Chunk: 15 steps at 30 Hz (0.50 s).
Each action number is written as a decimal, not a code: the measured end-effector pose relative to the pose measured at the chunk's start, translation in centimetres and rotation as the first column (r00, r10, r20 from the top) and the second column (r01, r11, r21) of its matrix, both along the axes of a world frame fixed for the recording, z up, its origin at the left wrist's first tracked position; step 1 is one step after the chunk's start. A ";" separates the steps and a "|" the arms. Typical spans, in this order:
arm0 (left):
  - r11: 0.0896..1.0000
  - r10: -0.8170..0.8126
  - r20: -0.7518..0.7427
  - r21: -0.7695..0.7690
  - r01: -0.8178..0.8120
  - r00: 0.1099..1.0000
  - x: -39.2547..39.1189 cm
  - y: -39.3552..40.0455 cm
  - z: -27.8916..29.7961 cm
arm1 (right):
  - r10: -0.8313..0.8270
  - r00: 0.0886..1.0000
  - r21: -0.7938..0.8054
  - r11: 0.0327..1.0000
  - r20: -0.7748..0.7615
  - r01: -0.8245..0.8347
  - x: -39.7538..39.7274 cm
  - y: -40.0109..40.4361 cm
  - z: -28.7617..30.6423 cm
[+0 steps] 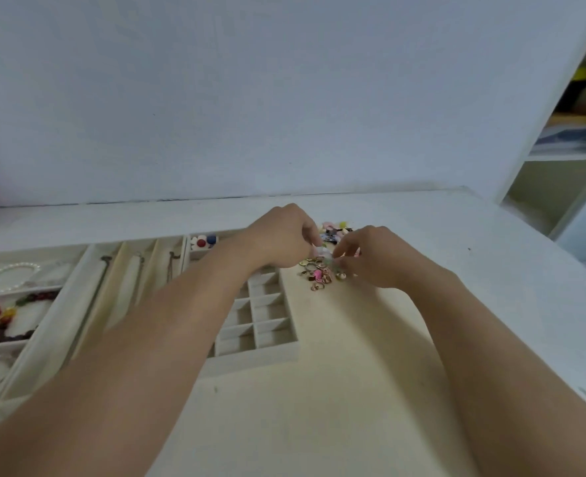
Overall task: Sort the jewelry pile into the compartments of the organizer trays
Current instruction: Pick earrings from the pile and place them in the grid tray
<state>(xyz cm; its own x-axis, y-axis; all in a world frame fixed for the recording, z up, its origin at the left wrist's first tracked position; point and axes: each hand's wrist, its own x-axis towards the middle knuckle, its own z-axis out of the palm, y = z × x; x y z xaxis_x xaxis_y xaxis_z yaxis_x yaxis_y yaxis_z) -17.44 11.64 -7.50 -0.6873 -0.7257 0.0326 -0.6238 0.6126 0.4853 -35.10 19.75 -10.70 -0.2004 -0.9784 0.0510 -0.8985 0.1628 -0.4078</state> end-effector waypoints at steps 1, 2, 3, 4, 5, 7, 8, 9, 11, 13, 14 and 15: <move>1.000 0.003 0.006 0.006 -0.004 1.000 -0.3 0.1 -0.2 | 0.005 1.000 0.003 1.000 0.004 -0.005 0.0 0.0 -0.1; 1.000 0.009 0.010 0.014 -0.009 1.000 -0.5 0.0 -0.6 | 0.008 1.000 -0.001 1.000 0.003 -0.008 0.0 -0.1 -0.4; 1.000 0.012 0.013 0.019 -0.012 1.000 -0.4 0.0 -0.6 | 0.013 1.000 -0.004 1.000 -0.004 -0.013 0.1 -0.2 -0.4; 0.999 0.007 0.017 0.033 -0.008 1.000 -0.8 -0.3 -1.1 | 0.009 1.000 -0.003 1.000 -0.009 -0.009 -0.1 -0.4 -0.9; 0.999 0.011 0.017 0.036 -0.012 1.000 -0.8 -0.4 -1.0 | 0.007 1.000 -0.015 1.000 -0.012 -0.007 -0.1 -0.5 -0.9; 0.999 0.019 -0.001 0.034 -0.019 1.000 -0.5 -0.5 -0.7 | -0.015 1.000 -0.054 0.998 0.001 0.015 0.0 -0.4 -0.9; 0.999 0.016 -0.015 0.031 -0.016 1.000 -0.5 -0.5 -0.6 | -0.025 0.999 -0.083 0.996 0.034 0.027 -0.1 -0.3 -0.8; 0.999 0.013 -0.024 0.035 -0.012 1.000 -0.5 -0.5 -0.5 | -0.032 0.996 -0.116 0.992 0.080 0.041 -0.1 -0.3 -0.7; 0.998 0.008 -0.051 0.056 -0.006 0.999 -0.5 -0.5 -0.5 | -0.047 0.983 -0.183 0.980 0.180 0.080 -0.2 -0.2 -0.4; 0.996 0.022 -0.103 0.085 -0.014 0.994 -0.6 -0.4 -0.6 | -0.043 0.962 -0.211 0.972 0.270 0.102 -0.3 0.0 -0.2; 0.996 0.036 -0.140 0.091 -0.023 0.990 -0.6 -0.4 -0.5 | -0.034 0.949 -0.208 0.973 0.312 0.103 -0.2 0.1 0.0; 0.995 0.048 -0.175 0.090 -0.033 0.983 -0.7 -0.4 -0.5 | -0.016 0.935 -0.205 0.974 0.355 0.094 -0.1 0.2 0.1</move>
